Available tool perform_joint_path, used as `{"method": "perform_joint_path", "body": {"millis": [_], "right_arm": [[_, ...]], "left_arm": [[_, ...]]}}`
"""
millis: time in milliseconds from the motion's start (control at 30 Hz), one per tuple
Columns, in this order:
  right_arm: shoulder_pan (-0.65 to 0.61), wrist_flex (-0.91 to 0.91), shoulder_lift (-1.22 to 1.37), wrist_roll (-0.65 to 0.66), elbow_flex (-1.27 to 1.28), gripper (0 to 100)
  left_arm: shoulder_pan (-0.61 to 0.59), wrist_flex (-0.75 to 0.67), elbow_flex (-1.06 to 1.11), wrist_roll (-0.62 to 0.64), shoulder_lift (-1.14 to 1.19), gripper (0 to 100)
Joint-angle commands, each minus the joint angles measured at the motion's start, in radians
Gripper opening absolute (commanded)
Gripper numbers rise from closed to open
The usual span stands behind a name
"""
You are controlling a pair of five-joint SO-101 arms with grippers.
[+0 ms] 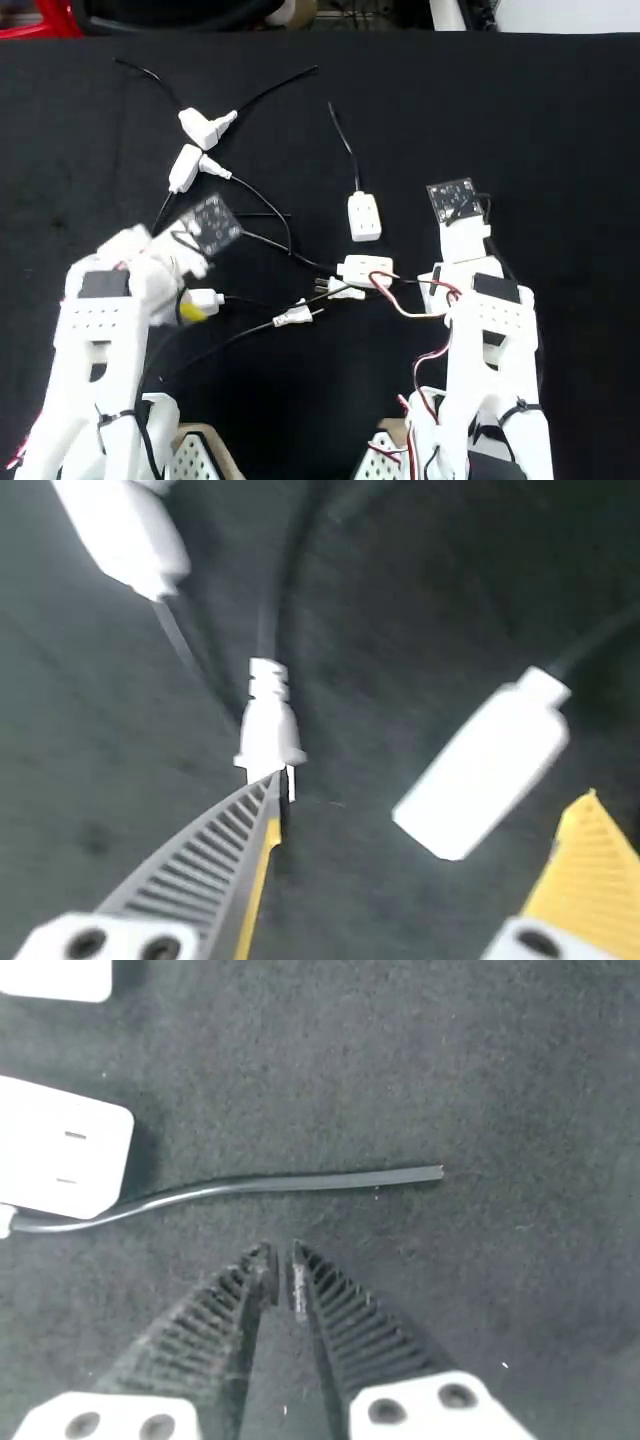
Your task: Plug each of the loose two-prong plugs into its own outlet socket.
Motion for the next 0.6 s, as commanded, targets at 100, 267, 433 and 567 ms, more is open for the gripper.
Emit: {"method": "perform_joint_path", "body": {"millis": [100, 267, 433, 567], "right_arm": [[-0.011, -0.048, -0.024, 0.008, 0.002, 2.2], [-0.011, -0.048, -0.024, 0.008, 0.002, 2.2], [-0.011, -0.048, -0.024, 0.008, 0.002, 2.2], [-0.011, -0.048, -0.024, 0.008, 0.004, 2.2]], "left_arm": [[-0.05, -0.255, 0.168, 0.114, -0.058, 41], [-0.076, -0.405, 0.188, 0.362, -0.072, 41], [-0.096, -0.402, 0.156, 0.485, -0.072, 41], [-0.093, -0.318, 0.143, 0.494, -0.074, 41]]}}
